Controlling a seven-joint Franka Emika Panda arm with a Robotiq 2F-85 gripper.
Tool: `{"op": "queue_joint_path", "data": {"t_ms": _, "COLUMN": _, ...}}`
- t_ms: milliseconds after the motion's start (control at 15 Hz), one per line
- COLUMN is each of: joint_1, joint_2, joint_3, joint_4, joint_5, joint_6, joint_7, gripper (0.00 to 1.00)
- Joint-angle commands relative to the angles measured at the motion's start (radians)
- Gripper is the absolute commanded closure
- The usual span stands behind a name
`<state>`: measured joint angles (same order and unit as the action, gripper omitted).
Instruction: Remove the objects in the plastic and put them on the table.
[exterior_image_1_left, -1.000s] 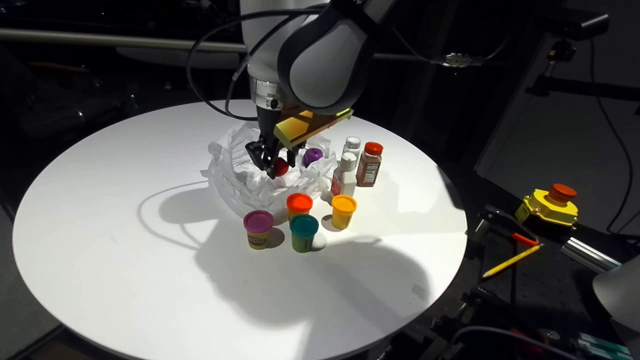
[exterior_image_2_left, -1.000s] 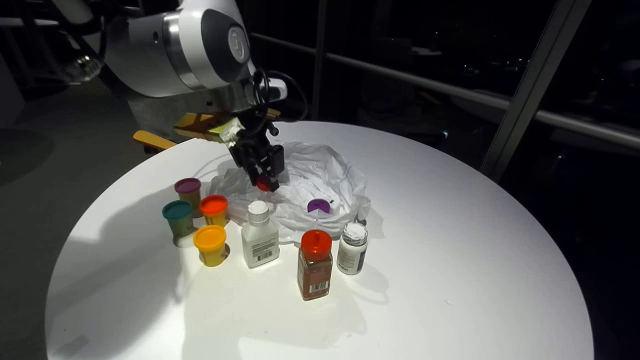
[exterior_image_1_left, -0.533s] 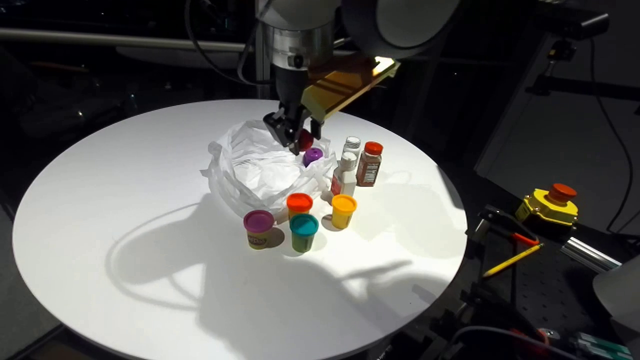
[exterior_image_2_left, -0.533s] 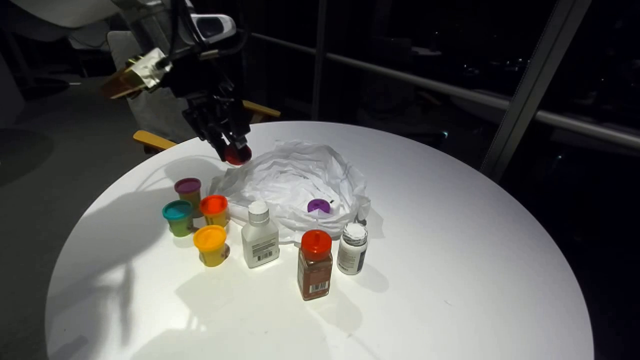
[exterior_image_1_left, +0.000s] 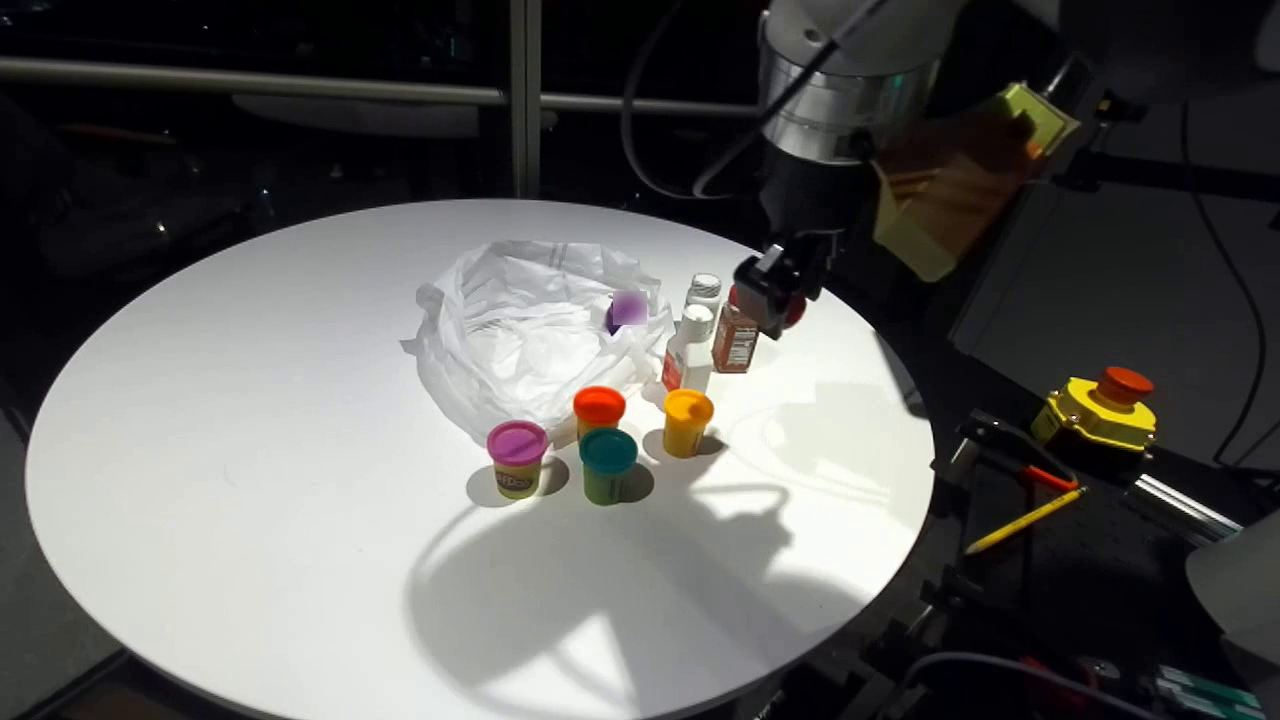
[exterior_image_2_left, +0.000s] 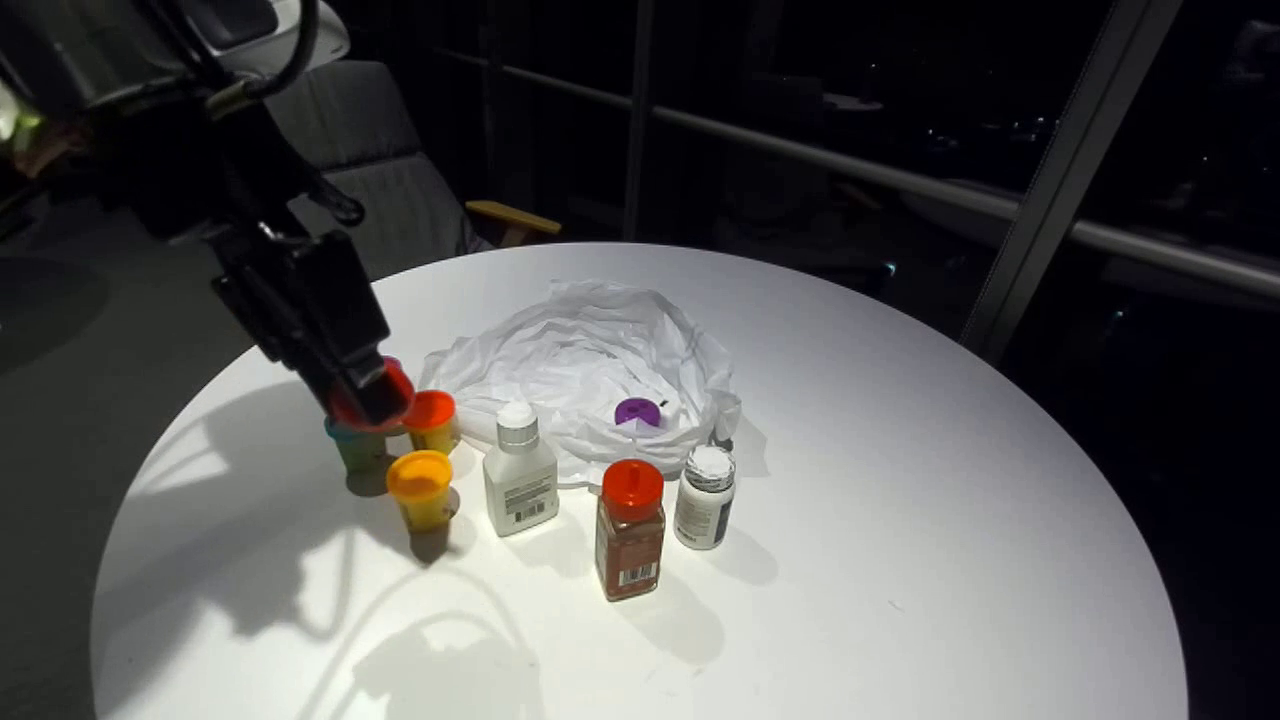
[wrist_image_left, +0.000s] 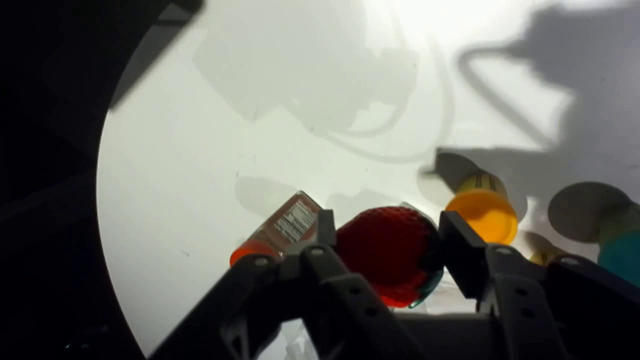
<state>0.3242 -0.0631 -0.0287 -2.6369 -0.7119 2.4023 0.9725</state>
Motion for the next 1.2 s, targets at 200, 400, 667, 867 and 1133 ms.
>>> {"op": "queue_joint_path", "data": {"t_ms": 200, "joint_1": -0.224, "joint_2": 0.044, "joint_3": -0.045, "joint_4": -0.148, "joint_5": -0.204, "joint_6": 0.367, "joint_7": 0.033, "gripper": 0.7}}
{"op": "queue_joint_path", "data": {"t_ms": 400, "joint_1": -0.274, "joint_2": 0.154, "joint_3": -0.077, "joint_4": -0.095, "joint_5": -0.313, "joint_6": 0.42, "joint_7": 0.12, "gripper": 0.7}}
{"op": "queue_joint_path", "data": {"t_ms": 667, "joint_1": -0.266, "joint_2": 0.337, "joint_3": -0.103, "joint_4": 0.004, "joint_5": -0.394, "joint_6": 0.436, "joint_7": 0.245, "gripper": 0.7}}
{"op": "queue_joint_path", "data": {"t_ms": 867, "joint_1": -0.248, "joint_2": 0.417, "joint_3": -0.1, "joint_4": 0.059, "joint_5": -0.412, "joint_6": 0.452, "joint_7": 0.294, "gripper": 0.7}}
{"op": "queue_joint_path", "data": {"t_ms": 1133, "joint_1": -0.212, "joint_2": 0.463, "joint_3": -0.121, "joint_4": 0.117, "joint_5": -0.458, "joint_6": 0.452, "joint_7": 0.379, "gripper": 0.63}}
